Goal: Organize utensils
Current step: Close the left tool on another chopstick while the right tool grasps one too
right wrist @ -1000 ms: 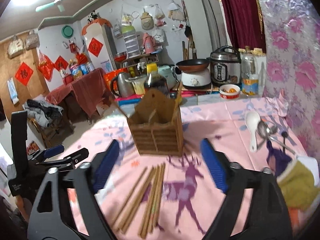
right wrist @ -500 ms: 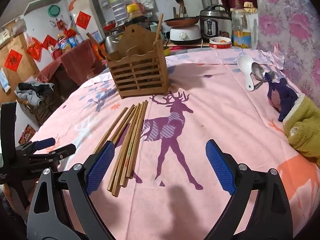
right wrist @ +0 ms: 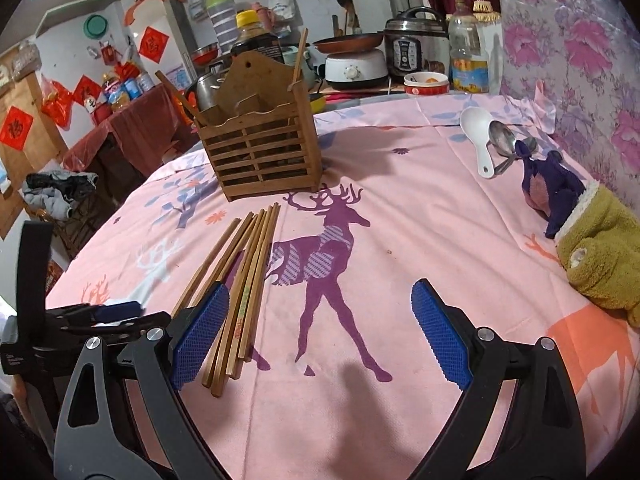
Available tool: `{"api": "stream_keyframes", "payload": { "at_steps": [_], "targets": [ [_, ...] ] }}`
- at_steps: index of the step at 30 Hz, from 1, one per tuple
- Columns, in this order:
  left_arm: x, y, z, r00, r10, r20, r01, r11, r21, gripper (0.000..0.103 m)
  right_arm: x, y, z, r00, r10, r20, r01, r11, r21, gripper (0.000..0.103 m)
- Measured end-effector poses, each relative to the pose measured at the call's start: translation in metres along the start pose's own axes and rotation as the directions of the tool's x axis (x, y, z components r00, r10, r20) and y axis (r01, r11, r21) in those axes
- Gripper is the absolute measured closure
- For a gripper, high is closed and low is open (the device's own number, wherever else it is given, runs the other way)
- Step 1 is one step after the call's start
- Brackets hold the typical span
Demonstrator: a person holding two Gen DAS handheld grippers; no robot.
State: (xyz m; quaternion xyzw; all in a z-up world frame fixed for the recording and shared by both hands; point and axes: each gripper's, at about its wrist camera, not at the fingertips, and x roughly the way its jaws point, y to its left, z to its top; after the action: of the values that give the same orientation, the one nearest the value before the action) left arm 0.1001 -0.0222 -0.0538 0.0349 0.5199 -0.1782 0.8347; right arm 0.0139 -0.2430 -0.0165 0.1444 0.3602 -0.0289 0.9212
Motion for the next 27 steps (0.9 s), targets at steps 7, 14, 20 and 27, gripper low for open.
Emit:
{"api": "stream_keyframes", "payload": {
  "at_steps": [7, 14, 20, 27],
  "targets": [
    [0.010, -0.016, 0.007, 0.998, 0.064, 0.015, -0.065, 0.997, 0.039, 0.076, 0.005, 0.002, -0.001, 1.000, 0.010, -0.022, -0.010, 1.000, -0.002, 0.014],
    [0.003, 0.027, 0.009, 0.992, 0.125, 0.020, -0.122, 0.986, -0.111, 0.094, 0.026, 0.013, -0.010, 0.989, 0.048, -0.139, -0.056, 0.997, -0.056, 0.052],
    [0.000, 0.037, 0.007, 0.993, 0.118, 0.017, -0.114, 0.983, -0.147, 0.091, 0.034, 0.040, -0.027, 0.977, 0.045, -0.207, -0.086, 0.977, -0.195, 0.063],
    [0.000, 0.027, 0.005, 0.986, 0.166, 0.021, -0.163, 0.981, -0.101, 0.060, 0.040, 0.044, -0.034, 0.970, -0.007, -0.244, -0.054, 0.969, -0.241, 0.064]
  ]
}}
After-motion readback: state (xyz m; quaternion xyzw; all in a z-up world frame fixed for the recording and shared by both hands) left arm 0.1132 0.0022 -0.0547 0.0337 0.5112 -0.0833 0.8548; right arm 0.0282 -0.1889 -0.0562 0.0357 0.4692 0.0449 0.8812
